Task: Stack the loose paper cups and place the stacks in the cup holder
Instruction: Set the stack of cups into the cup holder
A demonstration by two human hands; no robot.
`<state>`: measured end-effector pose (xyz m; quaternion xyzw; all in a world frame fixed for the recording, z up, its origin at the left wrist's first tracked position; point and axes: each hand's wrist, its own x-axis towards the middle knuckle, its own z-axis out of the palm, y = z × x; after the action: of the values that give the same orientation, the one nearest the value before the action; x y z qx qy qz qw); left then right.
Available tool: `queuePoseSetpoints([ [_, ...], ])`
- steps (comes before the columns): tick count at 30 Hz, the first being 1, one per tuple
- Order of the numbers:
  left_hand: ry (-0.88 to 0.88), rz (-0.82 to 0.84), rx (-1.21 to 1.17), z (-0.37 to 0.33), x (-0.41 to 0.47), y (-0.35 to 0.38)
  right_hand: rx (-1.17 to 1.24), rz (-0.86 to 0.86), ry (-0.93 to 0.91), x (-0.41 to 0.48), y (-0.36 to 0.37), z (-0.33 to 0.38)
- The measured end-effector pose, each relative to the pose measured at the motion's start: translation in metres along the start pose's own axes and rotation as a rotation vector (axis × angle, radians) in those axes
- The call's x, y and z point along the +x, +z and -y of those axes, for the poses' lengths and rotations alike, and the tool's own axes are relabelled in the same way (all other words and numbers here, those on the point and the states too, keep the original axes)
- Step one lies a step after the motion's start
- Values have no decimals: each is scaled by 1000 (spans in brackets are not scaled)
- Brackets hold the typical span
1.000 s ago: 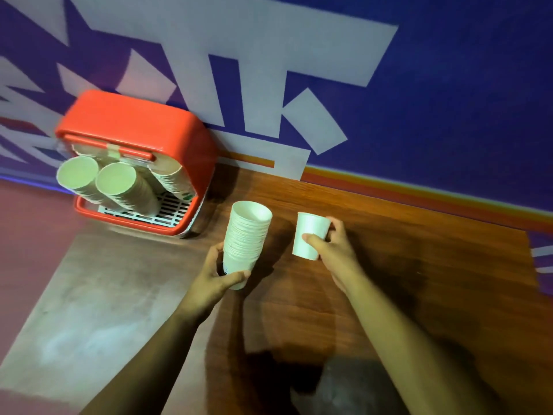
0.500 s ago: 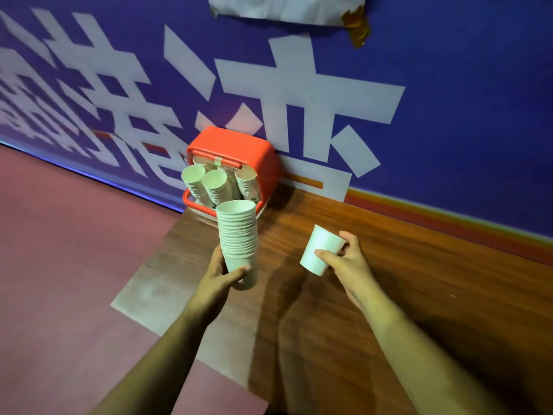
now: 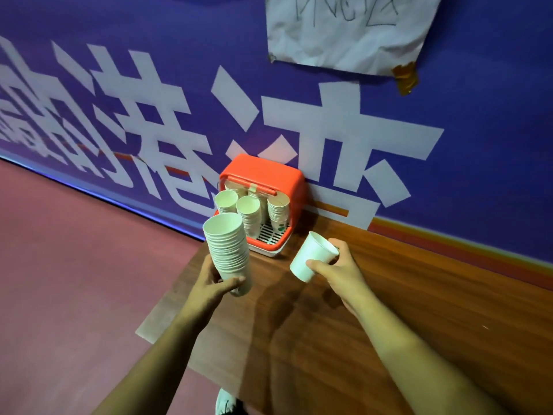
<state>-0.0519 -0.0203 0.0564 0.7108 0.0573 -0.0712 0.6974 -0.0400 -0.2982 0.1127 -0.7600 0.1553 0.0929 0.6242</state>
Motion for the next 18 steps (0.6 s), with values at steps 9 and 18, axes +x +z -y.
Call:
queuePoseSetpoints([
  [9, 38, 244, 268, 5, 97, -108, 188, -147, -221, 50, 127, 85],
  [18, 52, 446, 320, 15, 143, -109, -373, -14, -288, 47, 187, 67],
])
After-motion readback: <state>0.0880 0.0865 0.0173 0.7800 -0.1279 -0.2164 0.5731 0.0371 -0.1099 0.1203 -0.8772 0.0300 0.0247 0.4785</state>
